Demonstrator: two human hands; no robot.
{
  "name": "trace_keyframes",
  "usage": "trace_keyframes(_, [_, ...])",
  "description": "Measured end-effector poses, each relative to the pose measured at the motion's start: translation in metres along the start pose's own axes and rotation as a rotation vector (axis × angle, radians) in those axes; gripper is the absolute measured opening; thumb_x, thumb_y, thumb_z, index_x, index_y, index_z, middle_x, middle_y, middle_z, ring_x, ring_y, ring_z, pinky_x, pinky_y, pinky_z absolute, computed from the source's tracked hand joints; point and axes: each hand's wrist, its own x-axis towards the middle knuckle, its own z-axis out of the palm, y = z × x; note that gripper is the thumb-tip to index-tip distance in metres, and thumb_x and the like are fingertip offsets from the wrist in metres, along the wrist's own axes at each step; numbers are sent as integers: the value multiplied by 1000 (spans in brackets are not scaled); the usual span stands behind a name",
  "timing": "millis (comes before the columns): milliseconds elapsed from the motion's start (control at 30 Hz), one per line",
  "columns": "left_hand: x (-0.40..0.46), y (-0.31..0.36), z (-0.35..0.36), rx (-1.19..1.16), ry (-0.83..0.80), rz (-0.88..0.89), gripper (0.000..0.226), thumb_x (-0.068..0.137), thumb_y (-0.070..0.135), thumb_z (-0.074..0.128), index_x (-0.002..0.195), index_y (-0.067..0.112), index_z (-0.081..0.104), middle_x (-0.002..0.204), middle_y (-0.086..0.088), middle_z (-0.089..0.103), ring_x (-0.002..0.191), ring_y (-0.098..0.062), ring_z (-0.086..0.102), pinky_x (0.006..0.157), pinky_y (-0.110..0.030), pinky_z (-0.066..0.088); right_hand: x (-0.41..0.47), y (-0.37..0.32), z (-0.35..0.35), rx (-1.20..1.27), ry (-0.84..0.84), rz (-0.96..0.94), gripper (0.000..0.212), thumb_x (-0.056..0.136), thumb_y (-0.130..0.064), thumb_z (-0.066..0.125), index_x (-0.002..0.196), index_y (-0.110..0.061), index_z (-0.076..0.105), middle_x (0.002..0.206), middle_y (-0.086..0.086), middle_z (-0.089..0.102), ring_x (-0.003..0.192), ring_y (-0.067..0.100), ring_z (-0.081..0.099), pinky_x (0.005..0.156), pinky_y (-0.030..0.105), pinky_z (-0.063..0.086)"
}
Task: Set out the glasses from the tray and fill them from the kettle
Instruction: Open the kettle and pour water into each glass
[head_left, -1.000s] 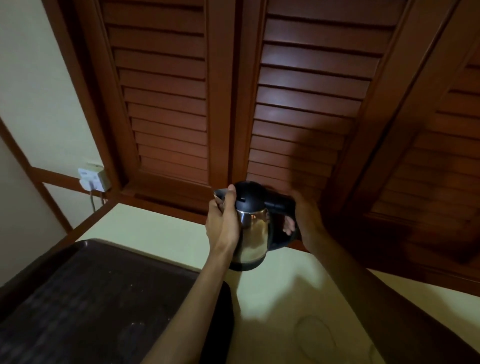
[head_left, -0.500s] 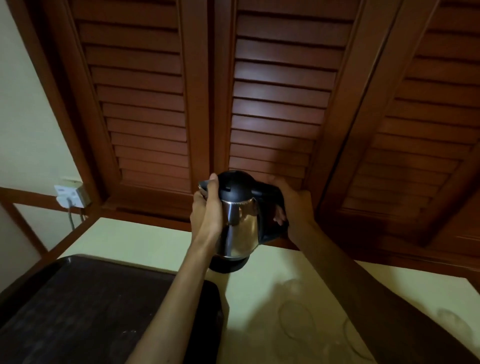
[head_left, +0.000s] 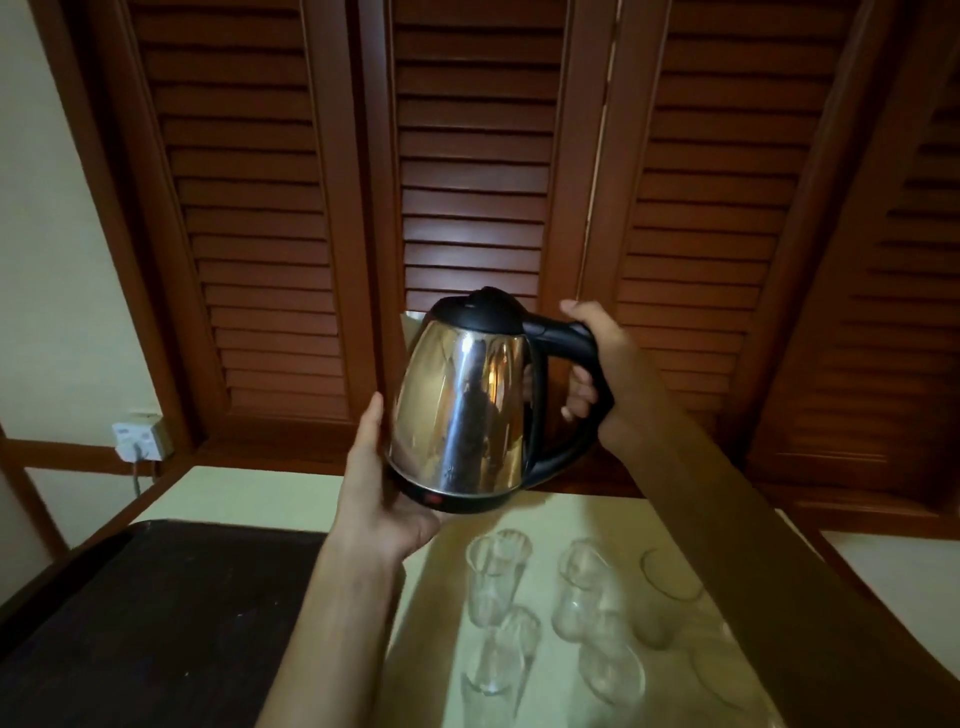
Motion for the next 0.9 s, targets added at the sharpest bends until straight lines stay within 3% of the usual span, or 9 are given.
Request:
trace_keyframes(133, [-37, -39, 12, -127, -24, -3, 52, 82, 47, 76, 123, 15, 71, 111, -22, 76, 97, -42, 75, 87, -59, 58, -51, -10, -36, -31, -217, -40, 61, 90, -57, 64, 43, -19, 55, 41, 2, 41, 40, 20, 42, 57, 32, 44])
trace_keyframes(300, [-80, -91, 19, -214, 31, -27, 50, 79, 41, 81, 120, 14, 73, 107, -23, 77, 91, -44, 76, 84, -60, 59, -99, 4, -95, -3, -528, -23, 82, 94, -67, 42, 43, -4, 52, 39, 13, 45, 40, 27, 50, 59, 31, 51])
trace_keyframes(467, [-114, -139, 27, -245, 81, -17, 45, 80, 44, 79, 113, 13, 76, 103, -23, 78, 87, -44, 76, 89, -63, 56, -130, 1, -118, -79, -435, 47, 79, 90, -63, 42, 35, -7, 42, 33, 8, 35, 32, 24, 40, 54, 33, 44])
trace_keyframes(600, [-118, -158, 24, -269, 45, -22, 51, 80, 47, 76, 121, 17, 73, 114, -23, 75, 105, -45, 72, 99, -65, 50, -140, 8, -119, -78, -277, 23, 77, 82, -69, 58, 38, -11, 34, 31, 3, 29, 27, 19, 30, 53, 35, 29])
trace_keyframes(733, [-114, -159, 13, -261, 15, -16, 55, 83, 50, 74, 127, 17, 69, 116, -23, 74, 107, -46, 71, 102, -65, 48, -141, 24, -113, -67, -163, -29, 75, 76, -69, 71, 42, -13, 34, 33, 3, 29, 27, 19, 27, 45, 30, 27])
trace_keyframes(900, [-104, -154, -5, -265, -9, -35, 55, 84, 50, 74, 130, 19, 67, 121, -24, 72, 110, -47, 69, 102, -66, 48, -139, 31, -105, -106, -181, -44, 73, 75, -72, 70, 41, -14, 42, 35, 3, 34, 31, 20, 32, 45, 30, 33])
